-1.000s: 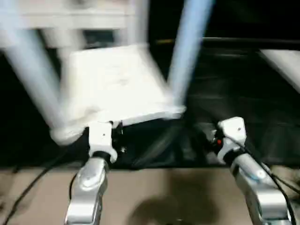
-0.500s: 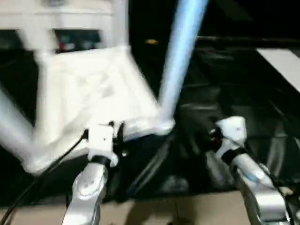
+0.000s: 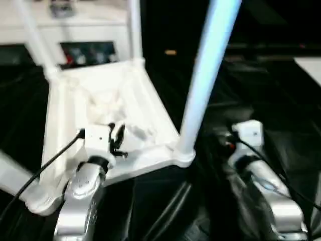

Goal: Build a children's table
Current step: Rotate leg to tighten

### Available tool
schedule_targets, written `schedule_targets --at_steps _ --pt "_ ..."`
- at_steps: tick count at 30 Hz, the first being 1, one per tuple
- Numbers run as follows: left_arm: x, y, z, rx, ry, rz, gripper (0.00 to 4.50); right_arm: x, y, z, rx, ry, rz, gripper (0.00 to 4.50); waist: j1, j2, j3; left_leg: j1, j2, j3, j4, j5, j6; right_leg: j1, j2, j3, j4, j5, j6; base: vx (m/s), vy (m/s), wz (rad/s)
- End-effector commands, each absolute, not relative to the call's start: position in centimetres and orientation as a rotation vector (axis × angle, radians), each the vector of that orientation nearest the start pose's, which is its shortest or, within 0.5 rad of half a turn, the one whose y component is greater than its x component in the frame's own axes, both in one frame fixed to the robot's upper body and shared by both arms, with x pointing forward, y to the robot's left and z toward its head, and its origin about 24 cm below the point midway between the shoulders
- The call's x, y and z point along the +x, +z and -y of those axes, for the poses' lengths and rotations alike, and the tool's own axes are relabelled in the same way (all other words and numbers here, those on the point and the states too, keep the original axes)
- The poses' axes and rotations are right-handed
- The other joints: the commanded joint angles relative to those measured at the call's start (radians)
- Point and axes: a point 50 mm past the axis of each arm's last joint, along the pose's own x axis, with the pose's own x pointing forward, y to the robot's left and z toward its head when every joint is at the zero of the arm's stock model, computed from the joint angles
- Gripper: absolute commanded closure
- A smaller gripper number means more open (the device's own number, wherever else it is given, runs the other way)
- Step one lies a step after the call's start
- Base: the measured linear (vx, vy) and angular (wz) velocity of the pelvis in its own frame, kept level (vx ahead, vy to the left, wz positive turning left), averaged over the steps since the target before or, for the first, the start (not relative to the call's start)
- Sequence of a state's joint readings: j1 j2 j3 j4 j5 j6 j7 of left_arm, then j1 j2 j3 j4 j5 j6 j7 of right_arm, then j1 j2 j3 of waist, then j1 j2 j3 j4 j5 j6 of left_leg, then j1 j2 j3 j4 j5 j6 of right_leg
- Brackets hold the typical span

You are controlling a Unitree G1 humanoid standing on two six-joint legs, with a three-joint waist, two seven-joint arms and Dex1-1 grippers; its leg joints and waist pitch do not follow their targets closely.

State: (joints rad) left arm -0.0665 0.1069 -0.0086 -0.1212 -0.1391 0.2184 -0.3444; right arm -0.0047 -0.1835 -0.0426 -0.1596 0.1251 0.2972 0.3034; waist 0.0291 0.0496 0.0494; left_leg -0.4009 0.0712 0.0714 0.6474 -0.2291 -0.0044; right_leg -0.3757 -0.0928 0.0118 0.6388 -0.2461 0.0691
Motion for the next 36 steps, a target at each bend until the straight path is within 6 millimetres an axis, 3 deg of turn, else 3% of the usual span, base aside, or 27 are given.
schedule_targets --at_steps 1,2,3,4,5,6,7,8,10,12,13,14,16,18,19,21,23,24,27,28,31,33,34,36 --pt "26.1 6.4 -14.2 -0.041 -0.533 -0.071 2.32 25.0 6.1 17.1 -0.030 0.320 -0.113 1.30 0.002 0.001 -0.048 0.018 0.091 -0.018 -0.088 -0.008 0.067 0.054 -0.045 0.008 -0.068 0.155 -0.241 0.000 0.000 0.00" --pt "26.0 6.2 -13.9 -0.018 -0.620 -0.093 2.32 24.9 6.0 17.1 -0.008 0.344 -0.121 1.30 0.002 0.022 -0.054 0.023 0.096 -0.022 -0.094 -0.067 0.059 0.057 -0.044 0.005 -0.063 0.115 -0.261 -0.057 -0.009 -0.02" --pt "26.0 6.1 -13.8 -0.008 -0.660 -0.105 2.24 24.8 5.9 17.1 0.003 0.355 -0.125 1.30 0.000 0.029 -0.051 0.027 0.100 -0.020 -0.101 -0.134 0.049 0.052 -0.040 0.002 -0.068 0.071 -0.272 -0.064 -0.004 0.00" --pt "25.7 5.7 -13.3 -0.011 -0.796 -0.174 2.24 24.8 5.9 17.0 -0.012 0.398 -0.131 1.30 -0.004 0.045 -0.041 0.030 0.108 -0.020 -0.114 -0.279 0.018 0.045 -0.040 0.001 -0.070 -0.023 -0.285 -0.064 -0.004 0.00" --pt "25.6 5.6 -13.2 -0.001 -0.829 -0.188 2.24 24.8 5.8 16.9 -0.018 0.411 -0.134 1.30 -0.004 0.066 -0.035 0.034 0.109 -0.019 -0.120 -0.358 -0.010 0.041 -0.038 -0.002 -0.076 -0.078 -0.279 -0.064 0.006 0.02" --pt "25.6 5.6 -13.2 0.008 -0.854 -0.199 2.24 24.9 5.8 16.9 -0.023 0.422 -0.137 1.30 -0.009 0.047 -0.029 0.036 0.112 -0.016 -0.129 -0.463 -0.041 0.042 -0.043 -0.001 -0.089 -0.174 -0.259 -0.066 0.013 0.04" --pt "25.7 5.4 -13.1 0.023 -0.897 -0.230 2.24 24.9 5.8 16.8 -0.046 0.452 -0.145 1.30 -0.008 0.048 -0.030 0.047 0.113 -0.003 -0.127 -0.495 -0.058 0.035 -0.051 0.004 -0.105 -0.277 -0.240 -0.066 0.013 0.04" --pt "25.8 5.3 -13.0 0.027 -0.916 -0.249 2.24 24.8 5.9 16.8 -0.059 0.469 -0.147 1.30 -0.004 0.071 -0.030 0.051 0.113 -0.001 -0.125 -0.486 -0.060 0.032 -0.056 0.009 -0.104 -0.293 -0.240 -0.068 -0.007 0.12" --pt "26.5 4.9 -12.7 0.072 -0.967 -0.305 2.24 24.7 6.1 17.0 -0.080 0.533 -0.159 1.30 -0.004 0.059 -0.031 0.051 0.112 0.012 -0.123 -0.440 -0.048 0.031 -0.055 0.012 -0.118 -0.344 -0.226 -0.066 -0.030 0.16" --pt "27.3 4.9 -12.6 0.113 -0.987 -0.306 2.24 24.8 6.5 17.1 -0.082 0.573 -0.164 1.30 0.000 0.057 -0.035 0.048 0.114 0.022 -0.123 -0.367 -0.029 0.032 -0.057 0.015 -0.120 -0.348 -0.222 -0.029 -0.018 0.06" --pt "27.7 5.0 -12.5 0.130 -0.994 -0.304 2.24 24.7 6.7 17.3 -0.093 0.598 -0.166 1.30 0.000 0.043 -0.039 0.037 0.118 0.028 -0.125 -0.301 -0.009 0.040 -0.058 0.011 -0.119 -0.331 -0.227 0.000 0.000 0.00" --pt "27.9 4.9 -12.5 0.139 -0.993 -0.306 2.24 24.7 6.8 17.4 -0.100 0.607 -0.168 1.30 0.002 0.052 -0.040 0.033 0.119 0.028 -0.126 -0.288 -0.004 0.041 -0.059 0.009 -0.115 -0.327 -0.228 0.000 0.000 0.00" --pt "28.2 4.7 -12.6 0.169 -1.019 -0.327 2.24 24.6 6.9 17.7 -0.124 0.634 -0.178 1.30 -0.004 0.041 -0.040 0.028 0.122 0.033 -0.128 -0.285 -0.002 0.041 -0.056 0.002 -0.117 -0.347 -0.225 0.000 0.000 0.00" --pt "28.1 4.5 -12.6 0.185 -1.045 -0.344 2.24 24.6 7.0 17.8 -0.137 0.644 -0.183 1.30 -0.005 0.045 -0.042 0.028 0.122 0.032 -0.128 -0.277 -0.004 0.040 -0.056 0.001 -0.114 -0.338 -0.224 0.000 0.000 0.00" --pt "28.1 4.3 -12.7 0.186 -1.064 -0.360 2.24 24.6 7.1 17.8 -0.137 0.655 -0.182 1.30 -0.008 0.045 -0.043 0.027 0.123 0.032 -0.128 -0.274 -0.004 0.039 -0.055 0.001 -0.112 -0.319 -0.226 0.000 0.000 0.00" --pt "28.2 4.0 -12.8 0.193 -1.078 -0.378 2.24 24.6 7.1 17.9 -0.137 0.662 -0.189 1.30 -0.011 0.035 -0.046 0.027 0.124 0.036 -0.126 -0.250 0.007 0.038 -0.053 0.000 -0.111 -0.282 -0.237 0.000 0.000 0.00" --pt "28.4 3.5 -12.9 0.200 -1.096 -0.404 2.24 24.5 7.1 18.2 -0.140 0.674 -0.202 1.30 -0.012 0.041 -0.049 0.027 0.125 0.038 -0.123 -0.214 0.025 0.039 -0.054 -0.001 -0.107 -0.232 -0.254 0.000 0.000 0.00" --pt "28.6 3.3 -13.0 0.202 -1.097 -0.411 2.24 24.5 7.0 18.3 -0.141 0.678 -0.210 1.30 -0.012 0.019 -0.053 0.025 0.128 0.042 -0.121 -0.184 0.042 0.041 -0.053 -0.001 -0.104 -0.188 -0.265 0.000 0.000 0.00" --pt "29.3 2.9 -13.5 0.233 -1.076 -0.421 2.24 24.5 6.9 18.2 -0.147 0.692 -0.222 1.30 -0.006 0.031 -0.070 0.023 0.129 0.051 -0.109 -0.079 0.084 0.038 -0.050 -0.006 -0.085 -0.003 -0.288 0.000 0.000 0.00" --pt "29.6 2.8 -13.7 0.245 -1.066 -0.423 2.24 24.4 6.9 18.1 -0.143 0.705 -0.224 1.30 -0.007 0.018 -0.067 0.021 0.130 0.053 -0.108 -0.073 0.102 0.036 -0.047 -0.008 -0.083 0.041 -0.299 0.000 0.000 0.00" --pt "29.9 2.9 -14.1 0.248 -1.057 -0.428 2.24 24.3 7.0 17.8 -0.141 0.728 -0.227 1.30 -0.006 0.019 -0.065 0.025 0.133 0.057 -0.112 -0.116 0.110 0.035 -0.050 -0.009 -0.086 0.028 -0.318 0.000 0.000 0.00" --pt "30.1 3.0 -14.3 0.246 -1.065 -0.431 2.41 24.3 6.9 17.7 -0.144 0.740 -0.230 1.30 -0.006 0.015 -0.061 0.027 0.135 0.057 -0.117 -0.175 0.088 0.035 -0.052 -0.007 -0.092 -0.044 -0.315 0.000 0.000 0.00" --pt "30.2 3.0 -14.5 0.244 -1.073 -0.433 2.53 24.3 6.9 17.6 -0.147 0.746 -0.231 1.30 -0.006 0.022 -0.057 0.027 0.135 0.057 -0.122 -0.215 0.065 0.035 -0.052 -0.006 -0.097 -0.099 -0.306 0.000 0.000 0.00" --pt "30.1 3.0 -14.7 0.238 -1.096 -0.448 2.53 24.2 6.8 17.6 -0.150 0.750 -0.234 1.30 -0.006 0.021 -0.055 0.029 0.136 0.056 -0.127 -0.259 0.033 0.033 -0.053 -0.004 -0.100 -0.164 -0.292 0.000 0.000 0.00"
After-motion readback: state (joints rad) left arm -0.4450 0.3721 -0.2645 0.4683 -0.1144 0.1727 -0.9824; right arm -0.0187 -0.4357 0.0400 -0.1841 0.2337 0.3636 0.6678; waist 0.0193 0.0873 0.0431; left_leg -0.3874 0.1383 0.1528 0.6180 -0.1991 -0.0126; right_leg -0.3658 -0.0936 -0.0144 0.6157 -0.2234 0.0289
